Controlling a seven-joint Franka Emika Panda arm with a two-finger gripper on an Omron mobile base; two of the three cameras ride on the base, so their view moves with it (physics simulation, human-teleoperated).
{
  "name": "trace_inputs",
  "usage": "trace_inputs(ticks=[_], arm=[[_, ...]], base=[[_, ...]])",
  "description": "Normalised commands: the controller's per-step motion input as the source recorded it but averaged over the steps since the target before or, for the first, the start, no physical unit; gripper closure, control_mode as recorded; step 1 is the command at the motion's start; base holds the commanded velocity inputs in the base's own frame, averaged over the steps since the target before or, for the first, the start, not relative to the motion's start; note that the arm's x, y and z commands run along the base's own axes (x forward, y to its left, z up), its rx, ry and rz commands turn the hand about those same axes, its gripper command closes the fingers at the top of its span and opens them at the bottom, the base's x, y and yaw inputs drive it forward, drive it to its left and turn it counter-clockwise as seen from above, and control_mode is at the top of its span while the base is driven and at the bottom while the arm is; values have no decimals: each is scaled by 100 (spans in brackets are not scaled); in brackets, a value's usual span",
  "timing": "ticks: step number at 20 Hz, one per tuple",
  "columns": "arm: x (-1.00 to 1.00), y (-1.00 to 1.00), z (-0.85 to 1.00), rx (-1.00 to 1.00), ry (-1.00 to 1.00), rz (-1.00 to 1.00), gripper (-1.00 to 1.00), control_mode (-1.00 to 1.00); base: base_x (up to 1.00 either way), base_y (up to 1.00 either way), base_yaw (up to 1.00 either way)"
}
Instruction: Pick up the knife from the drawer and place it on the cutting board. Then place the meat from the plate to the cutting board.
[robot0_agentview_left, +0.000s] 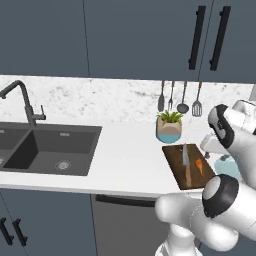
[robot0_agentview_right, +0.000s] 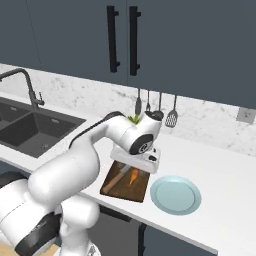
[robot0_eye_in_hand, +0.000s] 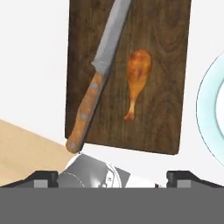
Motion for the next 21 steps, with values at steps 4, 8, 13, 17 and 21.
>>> trace_inputs(ticks=[4,8,13,17,21], arm=[[-34,39,64,0,-27,5,-100,-100],[-9,70,60,2,-27,7,-100,-100],[-20,61,44,11,-26,13,-100,-100],[-31,42,23,30,-13,18,-100,-100],[-24,4,37,41,-12,19,-100,-100]], base=[[0,0,0],[0,0,0],[0,0,0],[0,0,0],[0,0,0]])
